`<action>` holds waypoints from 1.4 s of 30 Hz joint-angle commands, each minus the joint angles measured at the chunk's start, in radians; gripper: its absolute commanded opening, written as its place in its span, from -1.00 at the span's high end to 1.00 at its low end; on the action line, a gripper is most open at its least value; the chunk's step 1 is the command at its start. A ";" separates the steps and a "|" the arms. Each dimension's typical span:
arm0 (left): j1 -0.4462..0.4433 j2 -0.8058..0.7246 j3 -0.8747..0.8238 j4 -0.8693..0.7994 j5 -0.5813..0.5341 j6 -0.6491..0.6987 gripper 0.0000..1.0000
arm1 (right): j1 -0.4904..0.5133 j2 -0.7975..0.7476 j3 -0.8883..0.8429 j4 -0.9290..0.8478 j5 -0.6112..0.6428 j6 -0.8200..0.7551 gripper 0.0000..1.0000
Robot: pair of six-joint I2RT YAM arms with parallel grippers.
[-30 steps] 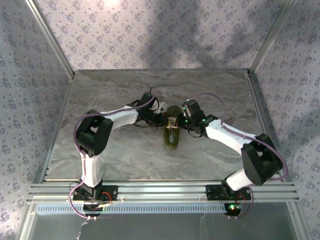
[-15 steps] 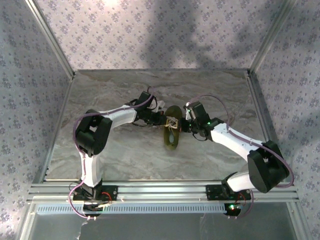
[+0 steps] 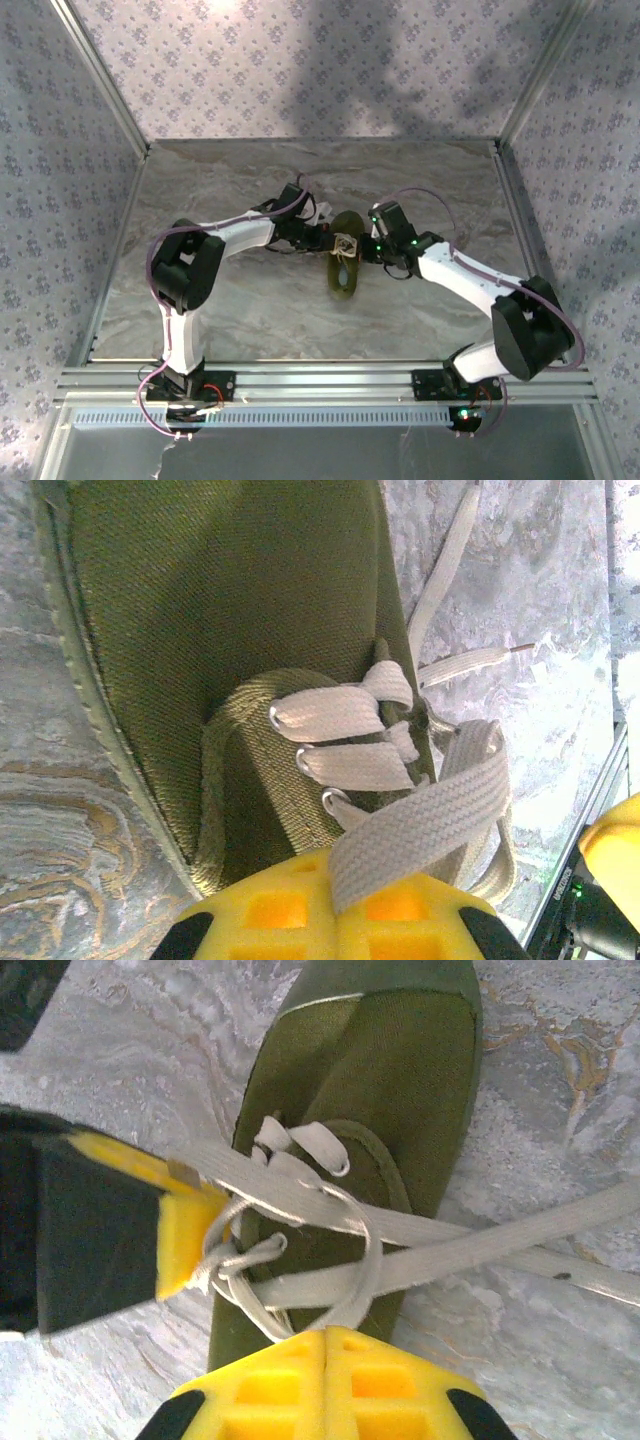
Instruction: Tie the shoes
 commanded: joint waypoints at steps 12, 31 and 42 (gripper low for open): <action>-0.024 0.007 0.030 0.006 0.027 0.011 1.00 | 0.006 0.105 0.074 -0.012 0.048 0.129 0.63; -0.026 0.001 0.025 0.013 0.030 0.010 1.00 | -0.003 0.191 0.100 0.001 0.038 0.172 0.42; -0.034 0.006 0.026 0.018 0.033 0.008 1.00 | -0.008 0.238 0.127 0.031 0.016 0.195 0.41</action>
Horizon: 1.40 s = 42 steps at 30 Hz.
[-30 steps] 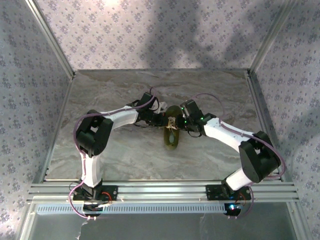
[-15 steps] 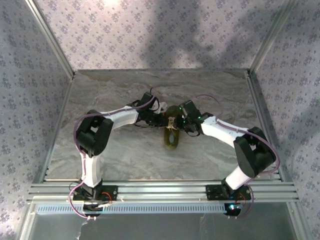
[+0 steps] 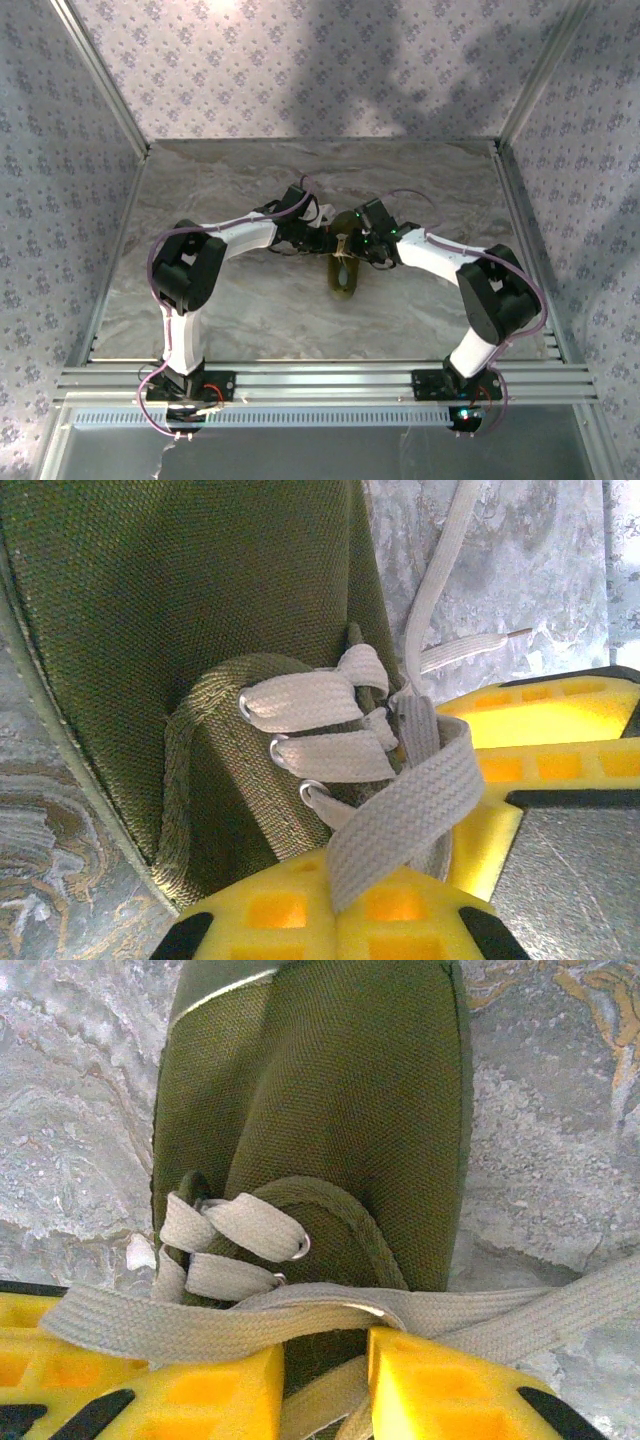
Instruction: Tie the shoes
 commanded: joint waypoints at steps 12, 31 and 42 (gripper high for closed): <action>-0.017 0.008 0.024 0.019 0.032 0.008 1.00 | -0.004 0.089 0.067 -0.030 -0.009 0.024 0.57; 0.016 -0.014 -0.001 0.025 0.018 0.007 1.00 | -0.010 -0.117 -0.004 0.001 -0.037 -0.107 1.00; 0.024 -0.019 -0.014 0.036 0.017 0.002 1.00 | -0.020 -0.184 -0.079 0.006 -0.085 -0.135 1.00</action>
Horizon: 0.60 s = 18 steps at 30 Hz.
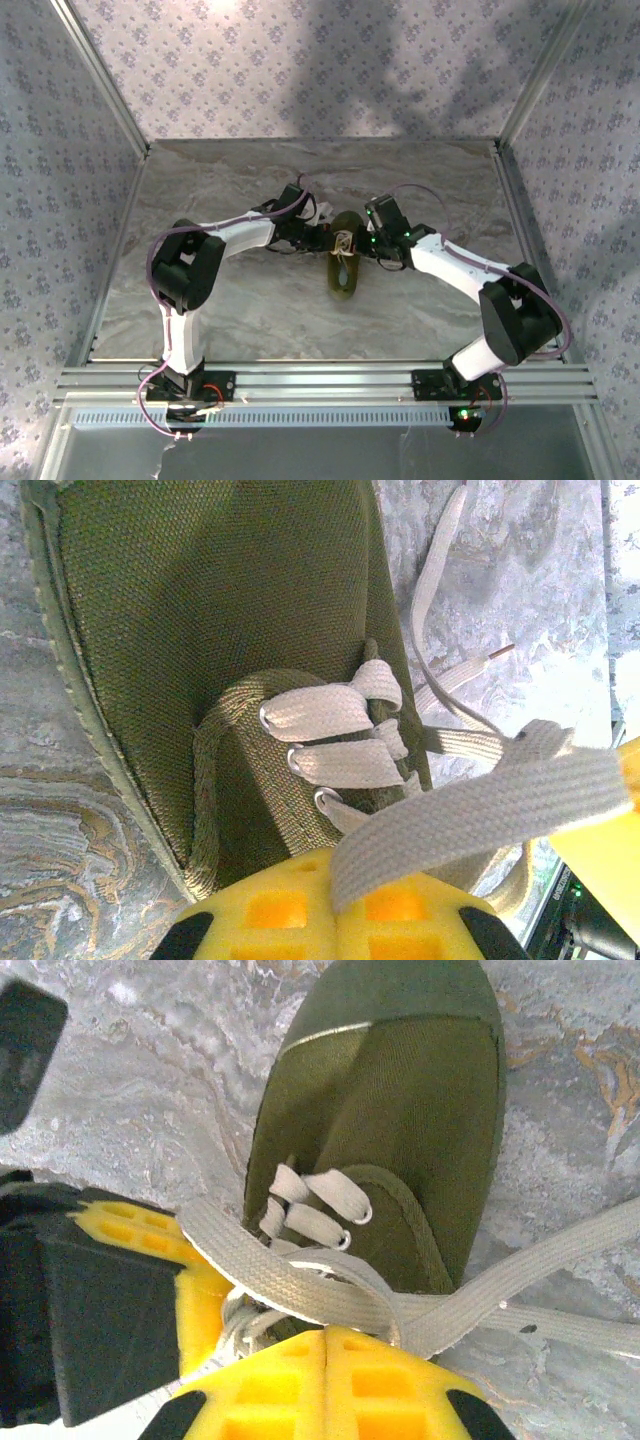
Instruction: Tie the shoes
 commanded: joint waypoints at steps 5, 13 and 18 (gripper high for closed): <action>0.009 -0.017 -0.014 0.026 0.014 0.001 1.00 | -0.010 -0.072 -0.072 0.041 -0.088 -0.094 1.00; 0.005 -0.012 -0.006 0.029 0.024 -0.004 1.00 | -0.027 -0.144 -0.146 0.113 -0.187 -0.152 1.00; -0.020 -0.006 0.007 0.019 0.041 0.012 1.00 | -0.046 -0.174 -0.163 0.177 -0.180 -0.077 1.00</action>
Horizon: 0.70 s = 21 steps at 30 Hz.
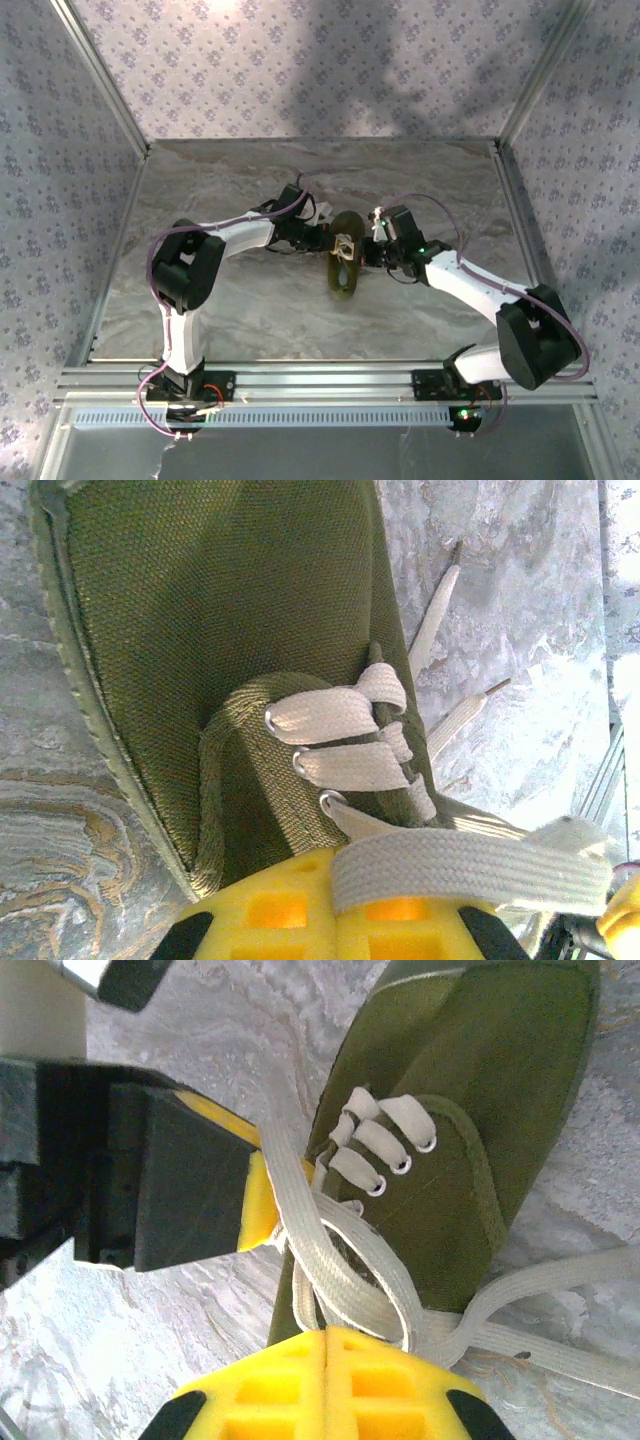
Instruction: Tie the shoes
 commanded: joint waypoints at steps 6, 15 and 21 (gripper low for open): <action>-0.037 -0.011 0.016 0.002 0.031 0.018 1.00 | -0.012 -0.022 0.019 0.096 -0.065 0.069 1.00; -0.037 -0.008 0.012 0.005 0.032 0.022 1.00 | 0.026 -0.039 0.055 -0.147 0.142 -0.094 1.00; -0.037 -0.009 0.011 0.001 0.030 0.025 1.00 | 0.022 -0.022 0.087 -0.248 0.326 -0.075 0.51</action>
